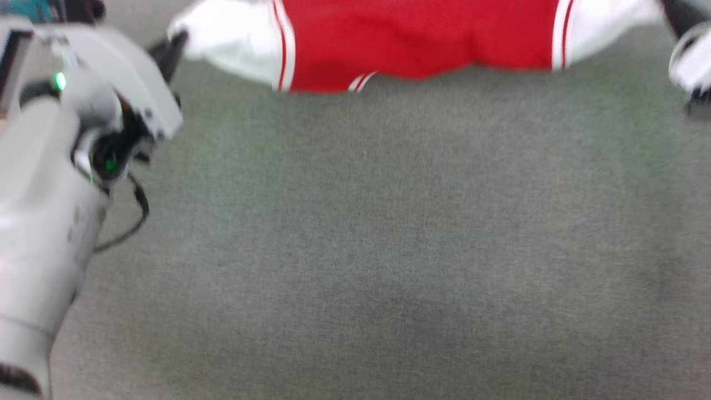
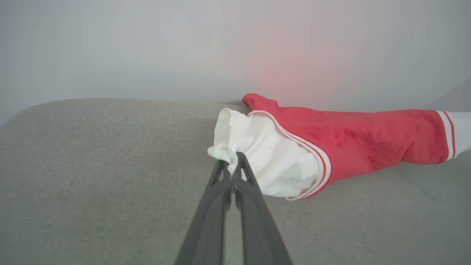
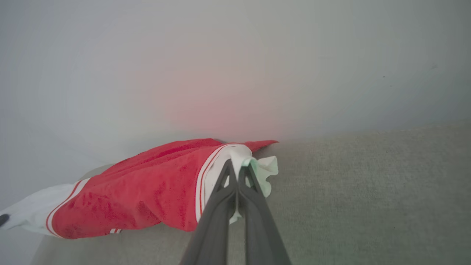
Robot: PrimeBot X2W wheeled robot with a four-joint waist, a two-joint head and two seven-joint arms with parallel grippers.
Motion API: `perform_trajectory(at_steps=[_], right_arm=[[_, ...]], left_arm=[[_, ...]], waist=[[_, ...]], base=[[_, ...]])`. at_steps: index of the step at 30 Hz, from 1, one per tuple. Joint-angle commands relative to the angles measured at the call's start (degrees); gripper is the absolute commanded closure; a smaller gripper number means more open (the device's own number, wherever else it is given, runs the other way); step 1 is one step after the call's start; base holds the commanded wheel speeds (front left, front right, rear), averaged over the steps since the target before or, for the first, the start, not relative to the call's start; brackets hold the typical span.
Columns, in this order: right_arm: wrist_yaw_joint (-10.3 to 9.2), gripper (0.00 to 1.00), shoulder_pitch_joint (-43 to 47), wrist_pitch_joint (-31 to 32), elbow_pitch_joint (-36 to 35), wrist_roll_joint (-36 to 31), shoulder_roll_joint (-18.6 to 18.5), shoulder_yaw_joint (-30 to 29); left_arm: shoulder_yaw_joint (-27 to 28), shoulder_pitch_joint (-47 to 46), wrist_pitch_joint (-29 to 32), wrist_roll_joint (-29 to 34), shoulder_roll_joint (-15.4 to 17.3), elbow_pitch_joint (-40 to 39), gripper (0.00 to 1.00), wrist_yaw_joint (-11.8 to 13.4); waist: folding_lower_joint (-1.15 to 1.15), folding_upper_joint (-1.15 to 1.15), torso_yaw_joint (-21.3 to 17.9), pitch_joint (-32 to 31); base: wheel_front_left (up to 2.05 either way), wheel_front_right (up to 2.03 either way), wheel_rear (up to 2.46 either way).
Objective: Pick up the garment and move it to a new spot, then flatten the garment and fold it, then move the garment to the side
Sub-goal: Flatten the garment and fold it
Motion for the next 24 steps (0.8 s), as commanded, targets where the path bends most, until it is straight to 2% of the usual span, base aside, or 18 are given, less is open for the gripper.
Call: perform_trajectory(at_steps=[1,8,13,17,24], right_arm=[[0.02,1.0,1.91,0.88,-0.74,0.43,-0.56,0.22],[0.02,1.0,14.95,10.07,-8.29,5.5,-4.35,-1.13],[0.02,1.0,23.86,18.47,-14.1,8.11,-6.99,-3.22],[0.02,1.0,31.27,25.2,-20.32,8.9,-9.47,-5.88],[0.02,1.0,46.7,35.83,-34.43,8.7,-11.19,-13.89]], left_arm=[[-0.34,1.74,-0.01,-0.26,0.58,-0.65,1.0,-0.1],[-1.99,12.37,0.64,-1.11,5.28,-7.45,1.0,0.75],[-1.88,19.92,3.71,-3.39,9.47,-15.67,1.0,4.14],[-0.88,26.79,6.1,-6.29,13.61,-26.33,1.0,8.99],[1.33,39.5,9.09,-11.46,22.49,-47.96,1.0,20.61]], waist=[[0.0,0.0,-0.5,-5.8],[0.0,0.0,-1.09,-12.13],[0.0,0.0,-1.43,-15.2],[0.0,0.0,-1.44,-16.67],[0.0,0.0,-0.84,-17.06]], base=[[0.0,0.0,0.0],[0.0,0.0,0.0],[0.0,0.0,0.0],[0.0,0.0,0.0],[0.0,0.0,0.0]])
